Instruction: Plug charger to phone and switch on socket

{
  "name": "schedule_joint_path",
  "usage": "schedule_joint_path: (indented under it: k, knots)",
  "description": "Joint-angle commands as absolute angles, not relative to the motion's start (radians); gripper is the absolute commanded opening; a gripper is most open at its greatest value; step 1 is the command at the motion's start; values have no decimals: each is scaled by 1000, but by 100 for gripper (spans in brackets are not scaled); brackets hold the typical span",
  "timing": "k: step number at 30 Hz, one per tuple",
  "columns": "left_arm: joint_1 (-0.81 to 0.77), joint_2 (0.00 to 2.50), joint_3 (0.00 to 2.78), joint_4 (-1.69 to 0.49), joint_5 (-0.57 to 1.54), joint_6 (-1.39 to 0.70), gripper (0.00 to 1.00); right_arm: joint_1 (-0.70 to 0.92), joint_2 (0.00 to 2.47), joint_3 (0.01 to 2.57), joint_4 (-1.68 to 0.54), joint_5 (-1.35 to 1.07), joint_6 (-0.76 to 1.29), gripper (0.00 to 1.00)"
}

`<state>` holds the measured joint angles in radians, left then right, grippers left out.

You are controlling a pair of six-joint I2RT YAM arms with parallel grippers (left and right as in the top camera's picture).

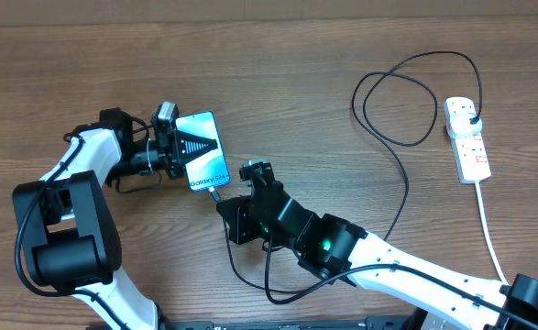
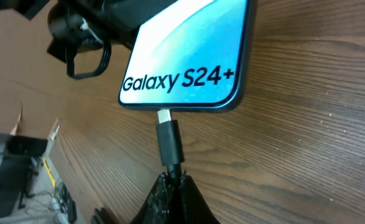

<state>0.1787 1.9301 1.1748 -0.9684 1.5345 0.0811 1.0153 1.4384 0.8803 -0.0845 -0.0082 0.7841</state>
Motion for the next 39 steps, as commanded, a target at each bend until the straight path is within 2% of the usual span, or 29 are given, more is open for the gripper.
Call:
schedule_joint_path:
  k: [1, 26, 39]
  knots:
    - [182, 1901, 1178, -967, 1580, 83, 4, 1014, 1439, 890, -76, 68, 842, 4]
    - [182, 1901, 1178, -968, 1580, 83, 4, 1015, 1476, 890, -5, 85, 868, 4]
    - [168, 1901, 1178, -964, 1579, 96, 4, 1015, 1498, 890, 76, 84, 748, 4]
